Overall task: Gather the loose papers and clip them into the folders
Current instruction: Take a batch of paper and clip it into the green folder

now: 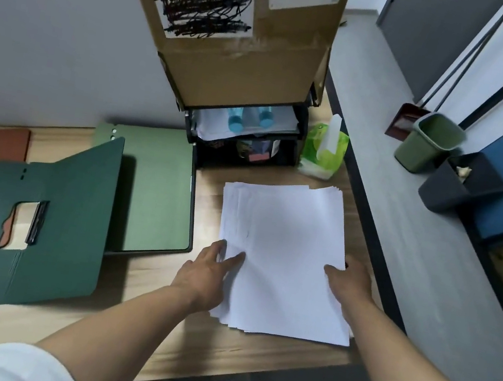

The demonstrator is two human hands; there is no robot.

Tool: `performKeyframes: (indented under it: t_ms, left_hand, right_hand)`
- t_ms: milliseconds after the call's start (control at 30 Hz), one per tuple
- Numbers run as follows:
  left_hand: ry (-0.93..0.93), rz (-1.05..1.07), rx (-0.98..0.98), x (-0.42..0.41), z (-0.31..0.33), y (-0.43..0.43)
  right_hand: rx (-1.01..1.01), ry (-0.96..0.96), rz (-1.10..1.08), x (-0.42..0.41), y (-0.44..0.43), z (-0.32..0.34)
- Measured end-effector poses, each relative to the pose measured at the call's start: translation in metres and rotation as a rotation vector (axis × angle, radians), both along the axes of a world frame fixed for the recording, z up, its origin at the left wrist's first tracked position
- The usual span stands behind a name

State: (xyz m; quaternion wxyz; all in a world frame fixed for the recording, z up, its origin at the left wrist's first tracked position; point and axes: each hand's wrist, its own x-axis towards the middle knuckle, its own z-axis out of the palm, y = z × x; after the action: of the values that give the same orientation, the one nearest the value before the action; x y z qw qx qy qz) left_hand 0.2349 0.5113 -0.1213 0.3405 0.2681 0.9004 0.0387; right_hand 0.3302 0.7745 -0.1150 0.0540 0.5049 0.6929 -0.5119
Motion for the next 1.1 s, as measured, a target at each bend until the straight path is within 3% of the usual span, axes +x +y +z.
performKeyframes:
  t_ms: [233, 367, 433, 567, 667, 867, 967, 1100]
  left_hand:
    - [-0.047, 0.025, 0.006, -0.001, -0.001, -0.003]
    - [-0.071, 0.088, 0.065, -0.006, 0.0, -0.002]
    - [-0.096, 0.25, 0.208, -0.009, 0.008, 0.001]
    - [-0.489, 0.747, 0.711, -0.018, 0.041, 0.009]
    - [-0.59, 0.751, 0.957, -0.029, 0.07, 0.014]
    - [-0.555, 0.584, 1.321, -0.042, 0.11, 0.018]
    - [-0.575, 0.549, 1.26, -0.048, 0.111, 0.015]
    - [-0.318, 0.6, 1.218, -0.045, 0.112, 0.021]
  right_hand:
    - [0.14, 0.106, 0.073, 0.011, 0.001, 0.015]
    - [-0.004, 0.169, 0.074, 0.013, 0.001, 0.034]
    - [-0.108, 0.2, 0.094, 0.015, 0.002, 0.044]
    - [-0.259, 0.362, 0.16, 0.015, -0.002, 0.069]
    - [-0.301, 0.565, 0.192, 0.014, -0.012, 0.1]
    - [-0.215, 0.79, 0.181, 0.012, -0.021, 0.138]
    - [-0.155, 0.803, 0.214, 0.012, -0.024, 0.143]
    - [0.014, 0.821, 0.134, 0.008, -0.028, 0.138]
